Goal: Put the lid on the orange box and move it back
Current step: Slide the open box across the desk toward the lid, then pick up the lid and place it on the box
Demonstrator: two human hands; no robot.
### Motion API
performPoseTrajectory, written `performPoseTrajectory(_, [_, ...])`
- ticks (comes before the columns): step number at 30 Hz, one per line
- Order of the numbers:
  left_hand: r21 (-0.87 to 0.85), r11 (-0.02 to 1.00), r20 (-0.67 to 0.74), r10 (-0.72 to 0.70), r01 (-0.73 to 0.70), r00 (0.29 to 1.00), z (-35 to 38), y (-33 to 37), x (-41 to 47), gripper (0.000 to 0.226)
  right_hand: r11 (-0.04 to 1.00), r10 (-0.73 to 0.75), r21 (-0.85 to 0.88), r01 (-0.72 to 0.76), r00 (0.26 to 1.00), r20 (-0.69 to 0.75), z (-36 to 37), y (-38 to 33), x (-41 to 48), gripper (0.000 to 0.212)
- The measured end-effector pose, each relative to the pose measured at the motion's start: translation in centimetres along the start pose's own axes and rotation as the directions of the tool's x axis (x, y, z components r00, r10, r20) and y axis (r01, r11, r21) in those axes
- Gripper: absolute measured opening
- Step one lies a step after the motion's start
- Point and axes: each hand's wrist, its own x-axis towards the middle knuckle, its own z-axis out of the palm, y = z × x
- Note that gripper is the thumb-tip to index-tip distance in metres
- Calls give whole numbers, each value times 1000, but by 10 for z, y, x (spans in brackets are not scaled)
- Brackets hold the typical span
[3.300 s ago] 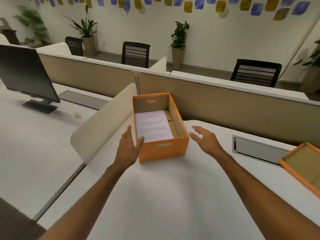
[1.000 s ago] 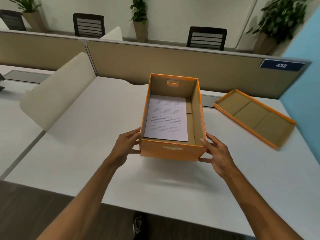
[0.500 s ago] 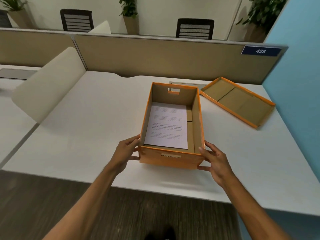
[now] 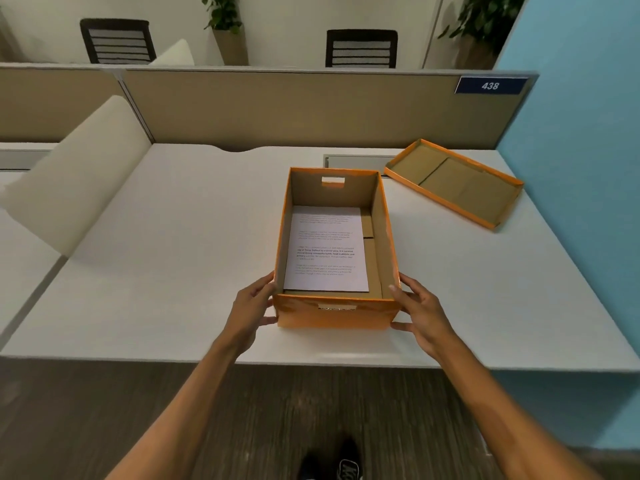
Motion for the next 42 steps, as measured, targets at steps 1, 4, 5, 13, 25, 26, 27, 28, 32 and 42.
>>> performPoseTrajectory(1, [7,1000,-4,6,-6,1000,0,1,-2,44,1000,-2,-22,2,1000,-8,1,0,-1,55])
performPoseTrajectory(4, [84,996,-47,41,-37,998,2,2,-3,54,995,-24,-99,20,999,-38,1,-2,-3,55])
performPoseTrajectory(5, [140,989,-72,56,-45,996,3,2,-4,60,990,-44,-135,36,998,-52,1,-3,-4,53])
performPoseTrajectory(13, [540,734,-3,491,-411,871,35,31,-15,61,874,-263,-460,157,949,-174,-17,-21,-15,42])
performPoseTrajectory(25, [455,623,304,562,-636,769,183,81,-13,55,828,-362,-514,226,914,-182,-101,-56,1,27])
performPoseTrajectory(26, [441,633,315,555,-637,770,199,85,-9,55,827,-365,-514,228,913,-182,-111,-58,7,26])
performPoseTrajectory(27, [430,641,322,549,-636,771,214,88,-5,55,827,-368,-513,231,912,-182,-122,-62,14,25])
performPoseTrajectory(28, [425,647,325,544,-633,774,230,92,0,55,826,-369,-515,232,912,-181,-133,-65,22,24])
performPoseTrajectory(32, [446,654,322,519,-611,792,291,103,25,56,818,-366,-526,231,916,-166,-179,-78,57,23])
performPoseTrajectory(42, [336,891,171,261,-306,950,397,110,96,57,886,-232,-442,138,958,-167,-275,-95,145,20])
